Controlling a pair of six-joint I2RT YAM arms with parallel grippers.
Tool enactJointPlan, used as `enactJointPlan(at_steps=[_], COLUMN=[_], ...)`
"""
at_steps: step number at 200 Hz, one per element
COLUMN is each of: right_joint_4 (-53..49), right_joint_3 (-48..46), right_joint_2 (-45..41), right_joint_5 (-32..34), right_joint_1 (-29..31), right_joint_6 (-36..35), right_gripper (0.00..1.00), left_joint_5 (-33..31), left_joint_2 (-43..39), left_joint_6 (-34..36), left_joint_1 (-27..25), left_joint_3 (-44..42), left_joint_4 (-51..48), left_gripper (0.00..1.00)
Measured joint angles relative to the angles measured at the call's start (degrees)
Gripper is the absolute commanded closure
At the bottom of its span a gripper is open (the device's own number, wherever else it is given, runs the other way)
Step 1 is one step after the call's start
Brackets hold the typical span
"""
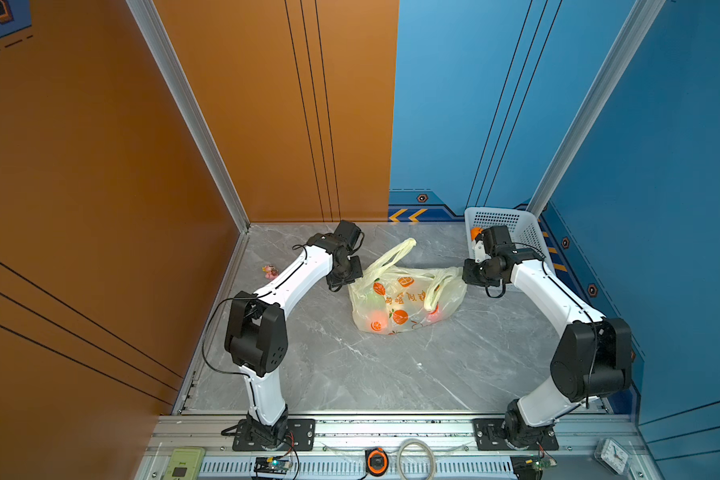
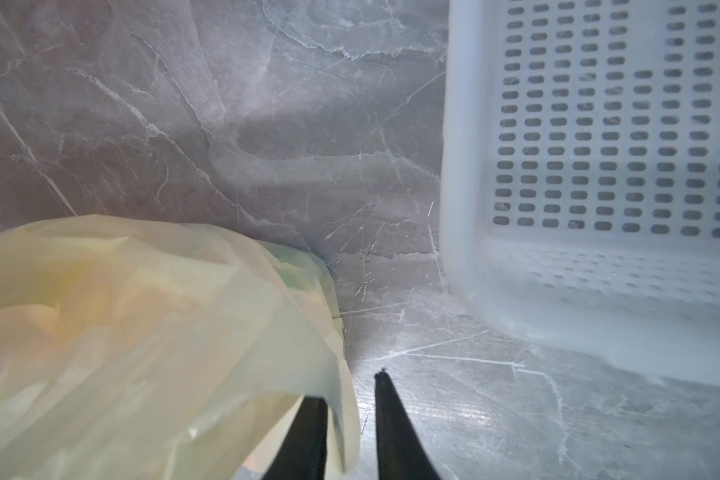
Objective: Untie the knot of the plastic bag and take out the fruit
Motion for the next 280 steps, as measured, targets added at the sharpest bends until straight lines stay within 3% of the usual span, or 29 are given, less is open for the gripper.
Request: enactJointPlan(at_steps=[30,48,88,153,191,216,234,280], right_joint_4=[-1.07,-0.98,-0.83,-2.05,-2.56,-2.56,-2.56,-2.54], right_joint_3=[3.65,7.93,14.56,17.68,17.59,16.28,14.82,11.10], right_joint_2=[-3.58,-4.39,-0.79,10.36,10.64,10.64,10.64,10.64], right_joint_5=[0.07,-0.11,-3.13,-8.96,-7.78,-4.20,-2.21,-3.17], right_joint_1=[0.66,2.10,6.43,11.39,14.36,15.78,16.09,16.02], right_joint_6=[-1.05,-2.75,-6.80,-10.82,-11.43,-11.85,-11.85,-12.17], right_gripper=[0.37,0.31,0.28,0.23,0.23,0.32,0.33,0.22], left_joint_5=[-0.39,-0.37,-0.37,-0.37,-0.37,-0.37,-0.37,-0.37], left_joint_2=[-0.57,-1.46,-3.52,-5.18,-6.47,-6.93,-7.63,-8.72], left_joint_6=[0.72,1.31,1.97,2.14,2.14,2.12,2.12,1.70], left_joint_1=[-0.02,-0.17,-0.39,-0.37,-0.20,0.17,0.63,2.25], left_joint_3=[0.42,0.42,0.55,-0.83,-2.43,-3.17,-4.24,-6.29], left_joint_4=[1.29,2.54,5.46,7.98,8.96,9.49,9.73,9.99], left_gripper=[1.00,1.00,1.00,1.00,1.00,1.00,1.00,1.00])
